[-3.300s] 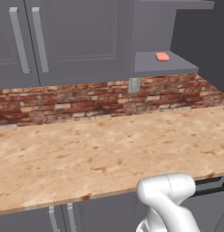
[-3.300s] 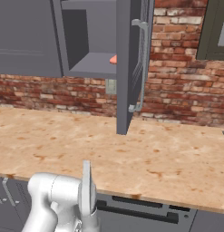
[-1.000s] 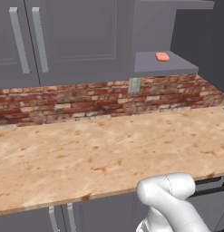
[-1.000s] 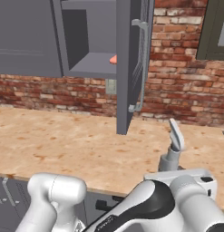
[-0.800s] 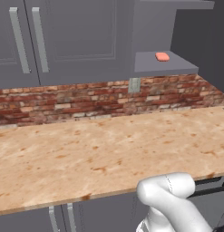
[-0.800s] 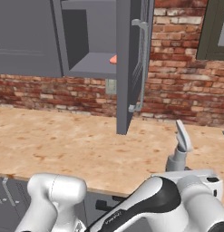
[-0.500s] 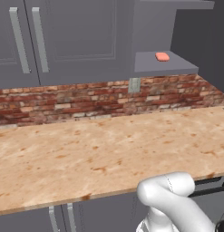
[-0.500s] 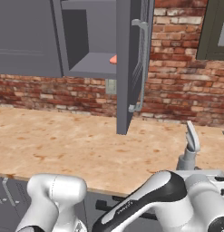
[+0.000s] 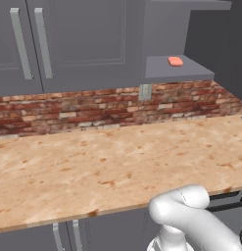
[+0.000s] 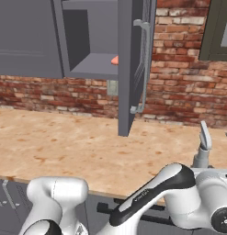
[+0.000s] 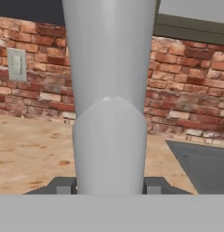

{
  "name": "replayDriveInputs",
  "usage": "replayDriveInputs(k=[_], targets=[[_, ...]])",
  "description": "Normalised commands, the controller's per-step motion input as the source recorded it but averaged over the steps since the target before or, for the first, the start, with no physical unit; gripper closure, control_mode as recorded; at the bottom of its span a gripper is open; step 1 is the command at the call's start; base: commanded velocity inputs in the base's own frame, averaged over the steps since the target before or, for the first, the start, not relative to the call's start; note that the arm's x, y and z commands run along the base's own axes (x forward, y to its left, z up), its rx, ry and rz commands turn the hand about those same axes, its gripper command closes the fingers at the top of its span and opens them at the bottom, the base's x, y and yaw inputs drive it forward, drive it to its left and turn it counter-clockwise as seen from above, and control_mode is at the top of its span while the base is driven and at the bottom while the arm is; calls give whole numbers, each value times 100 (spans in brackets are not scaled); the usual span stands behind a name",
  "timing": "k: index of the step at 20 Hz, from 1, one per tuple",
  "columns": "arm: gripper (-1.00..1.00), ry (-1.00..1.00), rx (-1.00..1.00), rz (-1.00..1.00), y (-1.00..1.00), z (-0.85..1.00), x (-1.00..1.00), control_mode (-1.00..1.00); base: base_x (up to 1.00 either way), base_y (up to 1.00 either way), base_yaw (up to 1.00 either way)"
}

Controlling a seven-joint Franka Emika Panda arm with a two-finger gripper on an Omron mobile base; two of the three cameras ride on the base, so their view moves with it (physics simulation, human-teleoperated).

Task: Locate and retrieve the spray and bar soap from the cabinet. Place them next to the sink.

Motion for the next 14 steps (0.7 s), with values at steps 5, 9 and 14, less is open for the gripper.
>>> replayDriveInputs(k=[5, 9, 14], targets=[[100, -1, 0, 1, -6, -6, 16, -100, 0, 0, 0], [100, -4, 0, 3, -3, -16, 32, -100, 0, 0, 0], [100, -1, 0, 4, -10, -14, 37, -100, 0, 0, 0]])
